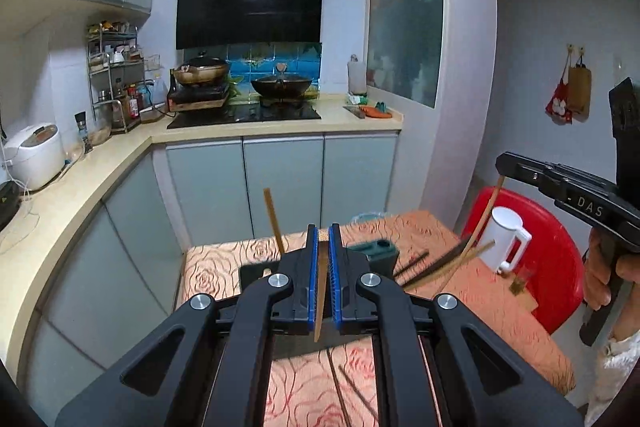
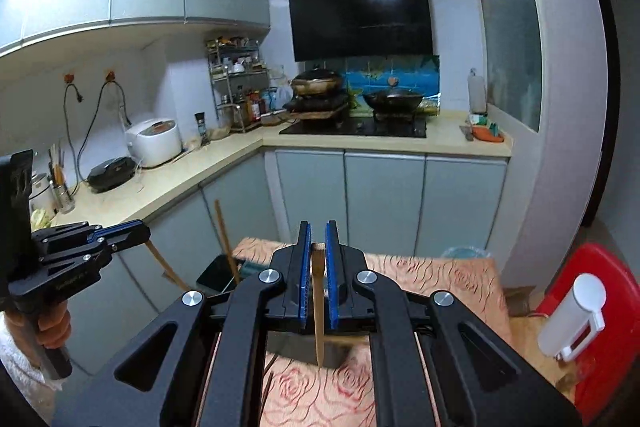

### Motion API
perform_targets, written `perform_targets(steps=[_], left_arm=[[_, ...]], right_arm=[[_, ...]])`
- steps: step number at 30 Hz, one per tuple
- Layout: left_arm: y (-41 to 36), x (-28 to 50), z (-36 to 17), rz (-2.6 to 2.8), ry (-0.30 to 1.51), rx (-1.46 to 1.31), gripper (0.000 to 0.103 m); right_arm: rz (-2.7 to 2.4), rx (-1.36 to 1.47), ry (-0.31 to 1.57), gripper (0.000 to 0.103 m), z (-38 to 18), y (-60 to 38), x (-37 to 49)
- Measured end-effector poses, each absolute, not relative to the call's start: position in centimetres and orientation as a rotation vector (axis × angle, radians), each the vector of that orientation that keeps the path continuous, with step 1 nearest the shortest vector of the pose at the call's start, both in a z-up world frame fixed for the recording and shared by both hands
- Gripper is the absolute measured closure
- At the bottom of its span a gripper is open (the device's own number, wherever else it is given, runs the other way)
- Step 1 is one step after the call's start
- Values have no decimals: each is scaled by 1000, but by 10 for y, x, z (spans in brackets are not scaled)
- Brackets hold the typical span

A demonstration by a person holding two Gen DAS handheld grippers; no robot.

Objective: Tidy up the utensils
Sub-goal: 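Lift the chopsticks and carry both tools over the green holder, then lower the chopsticks into the holder and open both tools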

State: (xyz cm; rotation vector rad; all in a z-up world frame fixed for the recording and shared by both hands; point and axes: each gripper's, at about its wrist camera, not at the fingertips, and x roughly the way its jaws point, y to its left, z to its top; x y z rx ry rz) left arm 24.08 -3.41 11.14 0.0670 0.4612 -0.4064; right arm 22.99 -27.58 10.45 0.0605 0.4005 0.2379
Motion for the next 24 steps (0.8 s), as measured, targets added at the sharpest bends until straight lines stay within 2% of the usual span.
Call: perform_targets(steps=[9,24], left_arm=[[-49,274,113,-399,456,47,98],[-59,307,68,-370,536,62,98]], right_arm=[[206,84,379,95,106,-279,269],[222,96,494,95,59,-254,303]])
